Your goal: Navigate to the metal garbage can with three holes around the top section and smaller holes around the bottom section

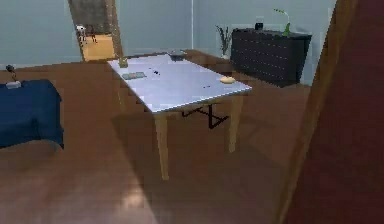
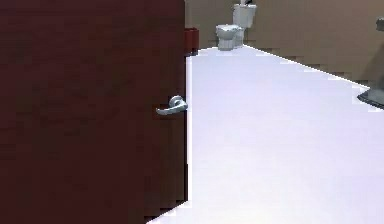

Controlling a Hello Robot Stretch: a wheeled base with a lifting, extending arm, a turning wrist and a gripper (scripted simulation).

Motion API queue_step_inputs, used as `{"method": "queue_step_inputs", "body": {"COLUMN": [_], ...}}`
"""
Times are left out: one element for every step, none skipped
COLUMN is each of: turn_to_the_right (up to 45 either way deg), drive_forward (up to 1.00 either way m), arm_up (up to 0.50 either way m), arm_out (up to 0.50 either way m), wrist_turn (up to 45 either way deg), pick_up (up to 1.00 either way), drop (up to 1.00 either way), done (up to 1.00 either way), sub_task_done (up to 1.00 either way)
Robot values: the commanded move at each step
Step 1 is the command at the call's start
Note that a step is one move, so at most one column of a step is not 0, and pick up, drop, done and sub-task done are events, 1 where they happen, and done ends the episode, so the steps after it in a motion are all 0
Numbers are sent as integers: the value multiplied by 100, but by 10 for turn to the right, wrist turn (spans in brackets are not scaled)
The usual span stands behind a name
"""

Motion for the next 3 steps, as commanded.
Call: {"method": "queue_step_inputs", "body": {"turn_to_the_right": [0,450,90], "drive_forward": [85,0,0], "arm_up": [0,0,0], "arm_out": [0,0,0], "wrist_turn": [0,0,0], "pick_up": [0,0,0], "drop": [0,0,0], "done": [0,0,0], "sub_task_done": [0,0,0]}}
